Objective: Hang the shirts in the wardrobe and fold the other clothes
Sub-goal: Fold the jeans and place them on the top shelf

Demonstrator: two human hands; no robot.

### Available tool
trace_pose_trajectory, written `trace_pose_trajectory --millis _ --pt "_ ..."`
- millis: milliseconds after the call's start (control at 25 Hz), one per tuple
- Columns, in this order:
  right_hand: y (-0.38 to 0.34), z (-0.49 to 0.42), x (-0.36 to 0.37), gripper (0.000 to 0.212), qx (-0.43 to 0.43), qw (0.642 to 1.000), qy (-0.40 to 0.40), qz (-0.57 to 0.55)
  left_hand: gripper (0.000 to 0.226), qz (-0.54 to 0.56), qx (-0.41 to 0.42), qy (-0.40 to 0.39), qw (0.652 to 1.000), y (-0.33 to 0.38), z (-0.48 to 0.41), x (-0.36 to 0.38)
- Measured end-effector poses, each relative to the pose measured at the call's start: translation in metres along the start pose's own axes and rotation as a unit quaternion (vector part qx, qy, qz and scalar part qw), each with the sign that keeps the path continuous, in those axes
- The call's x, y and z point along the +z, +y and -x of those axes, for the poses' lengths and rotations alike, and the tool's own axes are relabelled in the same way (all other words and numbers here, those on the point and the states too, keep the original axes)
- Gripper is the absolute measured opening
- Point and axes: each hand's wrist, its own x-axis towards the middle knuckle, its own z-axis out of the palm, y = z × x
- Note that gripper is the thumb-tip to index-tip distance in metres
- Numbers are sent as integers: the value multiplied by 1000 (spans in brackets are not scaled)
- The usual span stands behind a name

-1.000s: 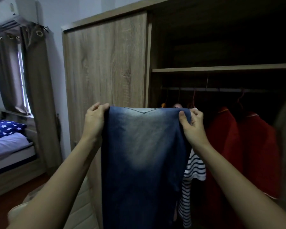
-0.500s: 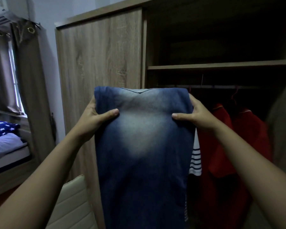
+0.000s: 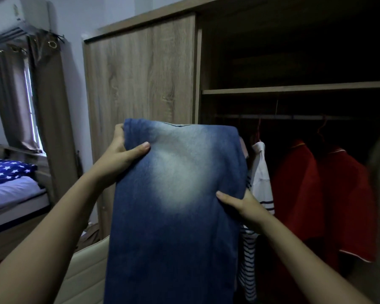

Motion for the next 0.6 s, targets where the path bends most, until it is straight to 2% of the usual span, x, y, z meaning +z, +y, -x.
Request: trace_pose_trajectory --millis 120,200,280,320,400,440,480,520,560,600 --pt "-9 0 13 19 -15 1000 3 27 50 -176 -34 -19 984 -7 -14 -16" --pt "-23 -6 19 26 -10 999 21 26 44 -150 -105 -14 983 -8 -30 -27" --pt "-36 -25 21 36 41 998 42 -7 40 5 -197 -16 980 -3 -36 -40" --pt "-41 -37 20 39 93 993 51 -41 39 132 -227 -32 964 -5 -37 -46" --pt "-45 -56 19 42 191 972 67 -119 37 363 -208 -67 906 -21 -25 -44" --pt "-45 -61 18 44 218 964 79 -133 34 411 -205 -71 886 -31 -8 -32" --pt "-43 -61 19 43 235 958 96 -131 35 388 -233 -56 890 -40 10 -18" --pt "-39 -60 19 41 245 956 109 -122 32 317 -264 -41 910 -50 24 -4" --pt "-35 -56 17 37 248 956 113 -111 40 247 -292 -24 924 -57 32 7" --pt "-33 -50 16 30 239 960 99 -102 57 208 -313 -7 927 -63 34 12"
